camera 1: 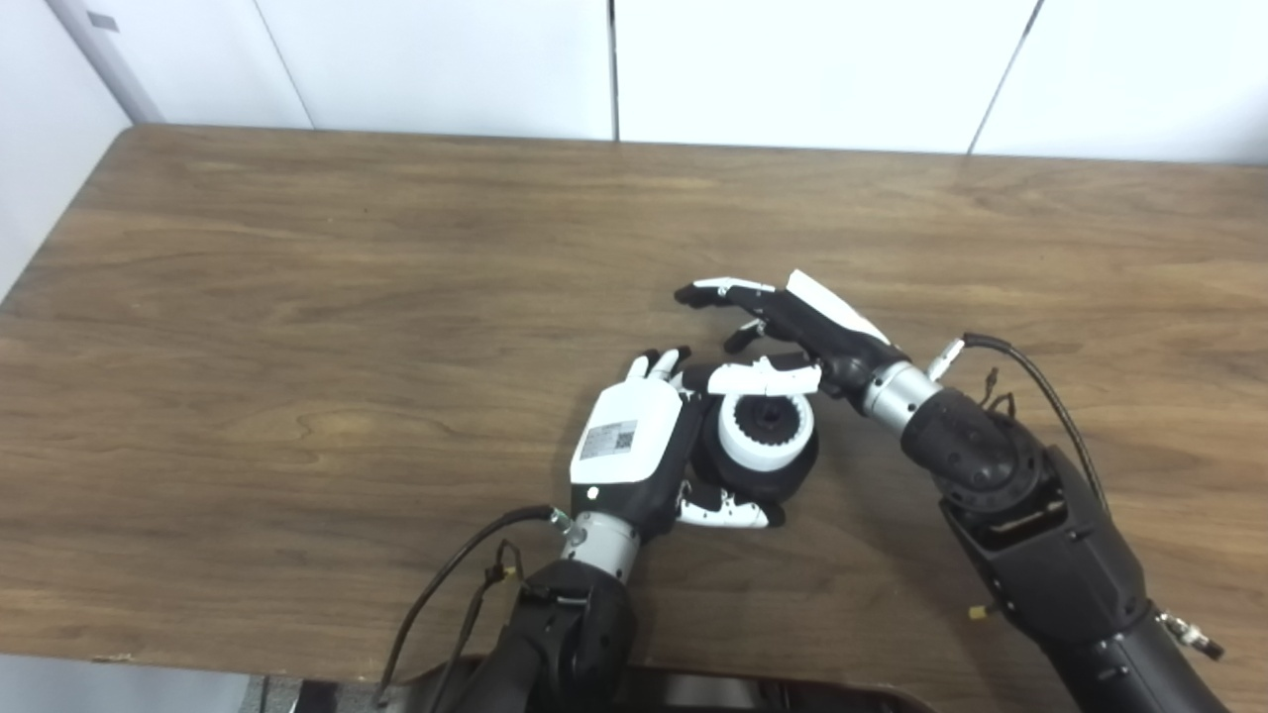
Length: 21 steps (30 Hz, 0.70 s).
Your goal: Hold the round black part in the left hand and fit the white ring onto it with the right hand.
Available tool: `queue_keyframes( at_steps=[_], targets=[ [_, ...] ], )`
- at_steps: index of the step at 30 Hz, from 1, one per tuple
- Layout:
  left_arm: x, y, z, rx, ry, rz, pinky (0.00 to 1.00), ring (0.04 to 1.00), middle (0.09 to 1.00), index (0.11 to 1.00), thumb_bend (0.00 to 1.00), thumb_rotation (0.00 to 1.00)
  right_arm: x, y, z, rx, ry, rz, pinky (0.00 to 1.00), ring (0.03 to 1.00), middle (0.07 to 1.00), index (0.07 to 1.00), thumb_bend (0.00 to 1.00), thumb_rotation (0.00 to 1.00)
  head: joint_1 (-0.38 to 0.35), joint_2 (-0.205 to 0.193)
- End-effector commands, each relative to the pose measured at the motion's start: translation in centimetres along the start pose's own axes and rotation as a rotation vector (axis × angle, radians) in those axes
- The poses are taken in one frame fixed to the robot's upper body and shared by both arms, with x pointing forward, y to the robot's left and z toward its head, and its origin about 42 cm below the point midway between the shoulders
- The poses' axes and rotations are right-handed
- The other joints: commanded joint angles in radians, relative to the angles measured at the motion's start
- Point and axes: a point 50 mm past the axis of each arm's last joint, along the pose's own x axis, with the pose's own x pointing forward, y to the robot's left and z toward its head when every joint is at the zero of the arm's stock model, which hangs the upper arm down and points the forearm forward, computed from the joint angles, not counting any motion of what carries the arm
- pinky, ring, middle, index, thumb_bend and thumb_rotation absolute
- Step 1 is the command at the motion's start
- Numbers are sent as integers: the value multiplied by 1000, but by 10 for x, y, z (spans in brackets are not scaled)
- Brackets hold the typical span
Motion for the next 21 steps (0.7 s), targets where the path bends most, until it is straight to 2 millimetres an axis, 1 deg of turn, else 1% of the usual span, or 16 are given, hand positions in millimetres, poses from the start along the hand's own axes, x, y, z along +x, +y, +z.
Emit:
queue_keyframes(
  at_steps=[1,5,10,18,19,20,21],
  targets=[
    [-19,-44,18,-23,-3,-132,1000,959,822,483,520,54,-9,-2,-28,-59,135,-17,872,960,896,856,690,610,1,0],
    [-19,-44,17,-16,2,-136,1000,956,821,483,520,55,-11,-3,-26,-67,119,-22,910,996,910,863,683,582,-4,-3],
    [-18,-43,16,-1,9,-137,1000,960,834,487,520,63,-12,-6,-26,-77,108,-24,932,995,898,857,680,577,-4,-5],
    [-16,-39,13,90,46,-118,1000,918,830,498,518,85,-13,-17,-28,-70,127,-49,890,970,903,857,669,634,-17,-13],
    [-15,-39,12,99,54,-116,1000,917,836,542,579,128,-13,-19,-27,-62,130,-54,888,969,905,859,668,637,-18,-17],
    [-15,-37,11,102,61,-111,1000,919,848,652,725,232,-14,-21,-27,-55,132,-57,883,964,908,863,665,646,-21,-18],
    [-15,-37,11,103,66,-109,1000,921,856,699,777,269,-14,-23,-27,-50,133,-60,878,960,907,865,664,652,-21,-18]
  ],
)
